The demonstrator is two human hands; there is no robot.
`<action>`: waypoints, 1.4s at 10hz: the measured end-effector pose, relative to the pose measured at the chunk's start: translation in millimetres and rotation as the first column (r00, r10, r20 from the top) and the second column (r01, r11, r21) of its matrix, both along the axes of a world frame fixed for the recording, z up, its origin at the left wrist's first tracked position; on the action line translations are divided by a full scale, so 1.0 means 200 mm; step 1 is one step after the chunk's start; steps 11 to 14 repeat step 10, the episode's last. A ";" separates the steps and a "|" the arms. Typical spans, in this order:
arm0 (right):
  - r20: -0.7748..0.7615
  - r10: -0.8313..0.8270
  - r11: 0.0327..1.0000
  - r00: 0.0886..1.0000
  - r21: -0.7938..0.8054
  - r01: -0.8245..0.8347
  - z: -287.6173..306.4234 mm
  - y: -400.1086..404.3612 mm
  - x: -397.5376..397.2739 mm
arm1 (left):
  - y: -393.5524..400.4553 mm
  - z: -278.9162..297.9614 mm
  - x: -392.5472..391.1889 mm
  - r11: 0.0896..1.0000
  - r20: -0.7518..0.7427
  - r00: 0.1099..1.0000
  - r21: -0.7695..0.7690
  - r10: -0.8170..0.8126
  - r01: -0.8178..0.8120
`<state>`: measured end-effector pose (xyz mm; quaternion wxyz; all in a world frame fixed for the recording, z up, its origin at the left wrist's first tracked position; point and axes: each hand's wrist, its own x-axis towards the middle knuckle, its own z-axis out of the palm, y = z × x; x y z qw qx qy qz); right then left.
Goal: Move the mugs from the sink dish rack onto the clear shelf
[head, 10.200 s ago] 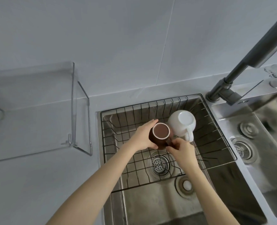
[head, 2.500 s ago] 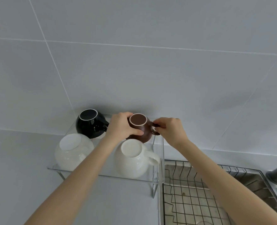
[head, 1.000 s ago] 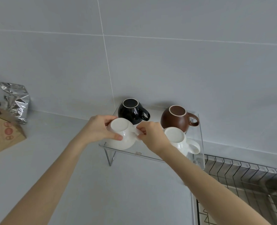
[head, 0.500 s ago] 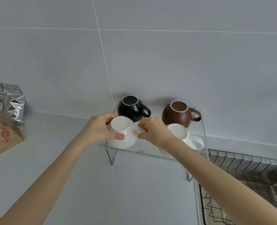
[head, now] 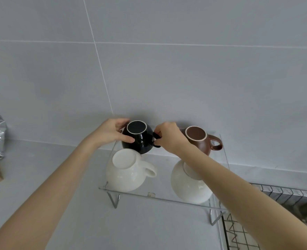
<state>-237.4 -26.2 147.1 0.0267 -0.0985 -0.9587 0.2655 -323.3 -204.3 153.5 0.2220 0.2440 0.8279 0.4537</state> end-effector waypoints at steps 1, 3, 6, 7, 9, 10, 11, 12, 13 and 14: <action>0.007 0.038 0.999 0.999 0.024 -0.038 0.00 0.03 -0.03 | 0.00 -0.05 -0.02 0.998 -0.012 1.000 0.055 0.010 -0.009; -0.006 0.065 0.998 0.998 -0.012 -0.065 0.02 0.05 -0.07 | -0.01 -0.07 -0.03 0.997 -0.087 0.994 0.044 0.061 -0.057; -0.008 0.046 0.995 0.999 -0.091 -0.047 0.03 0.06 -0.06 | -0.01 -0.07 0.00 0.996 -0.142 0.986 0.037 0.084 -0.079; -0.012 0.036 0.993 0.999 -0.110 -0.037 0.02 0.06 -0.06 | 0.00 -0.08 0.01 0.995 -0.128 0.988 0.060 0.085 -0.078; 0.080 0.079 0.992 0.994 -0.101 -0.071 0.06 0.07 -0.05 | -0.01 -0.07 0.01 0.995 -0.099 0.991 0.047 0.089 -0.085; 0.044 0.067 0.989 0.997 -0.134 -0.061 0.09 0.10 0.01 | 0.02 -0.04 0.05 0.991 -0.202 0.977 -0.103 0.065 -0.087; 0.044 0.067 0.989 0.997 -0.134 -0.061 0.09 0.10 0.01 | 0.02 -0.04 0.05 0.991 -0.202 0.977 -0.103 0.065 -0.087; 0.044 0.067 0.989 0.997 -0.134 -0.061 0.09 0.10 0.01 | 0.02 -0.04 0.05 0.991 -0.202 0.977 -0.103 0.065 -0.087; 0.044 0.067 0.989 0.997 -0.134 -0.061 0.09 0.10 0.01 | 0.02 -0.04 0.05 0.991 -0.202 0.977 -0.103 0.065 -0.087; 0.044 0.067 0.989 0.997 -0.134 -0.061 0.09 0.10 0.01 | 0.02 -0.04 0.05 0.991 -0.202 0.977 -0.103 0.065 -0.087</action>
